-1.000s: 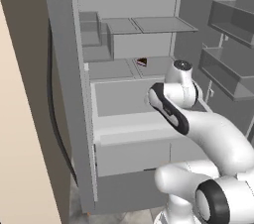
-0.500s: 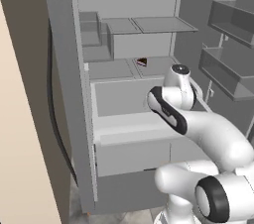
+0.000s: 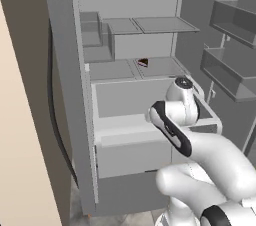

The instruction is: Place the carrots inside the fridge drawer. Close the drawer after placing the vegetables.

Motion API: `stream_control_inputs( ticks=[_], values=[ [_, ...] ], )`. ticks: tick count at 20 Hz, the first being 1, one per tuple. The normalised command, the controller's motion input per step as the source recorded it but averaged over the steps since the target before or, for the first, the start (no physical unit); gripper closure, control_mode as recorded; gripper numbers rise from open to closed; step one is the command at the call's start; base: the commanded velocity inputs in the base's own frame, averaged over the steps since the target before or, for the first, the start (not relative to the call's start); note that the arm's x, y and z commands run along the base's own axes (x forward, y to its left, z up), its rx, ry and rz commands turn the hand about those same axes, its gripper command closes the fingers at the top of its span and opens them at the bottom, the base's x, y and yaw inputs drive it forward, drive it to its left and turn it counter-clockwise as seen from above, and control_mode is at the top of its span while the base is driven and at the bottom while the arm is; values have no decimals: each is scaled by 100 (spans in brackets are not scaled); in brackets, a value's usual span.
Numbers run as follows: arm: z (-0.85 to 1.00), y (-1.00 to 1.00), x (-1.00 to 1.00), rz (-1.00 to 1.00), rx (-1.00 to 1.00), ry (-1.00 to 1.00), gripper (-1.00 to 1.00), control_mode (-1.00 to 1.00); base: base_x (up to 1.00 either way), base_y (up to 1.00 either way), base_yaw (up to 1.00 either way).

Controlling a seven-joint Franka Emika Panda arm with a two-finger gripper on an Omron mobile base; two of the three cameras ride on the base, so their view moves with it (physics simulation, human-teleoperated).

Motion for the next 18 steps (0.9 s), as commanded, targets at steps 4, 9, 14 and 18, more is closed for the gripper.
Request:
stream_control_inputs(
  ticks=[4,9,14,18],
  values=[
    [9,9,9,0,0,0,100,-100,0,0,0],
    [29,0,95,0,0,0,100,-100,0,0,0],
    [-3,0,88,0,0,3,100,-100,0,0,0],
    [-41,0,67,0,0,0,100,-100,0,0,0]
  ],
)
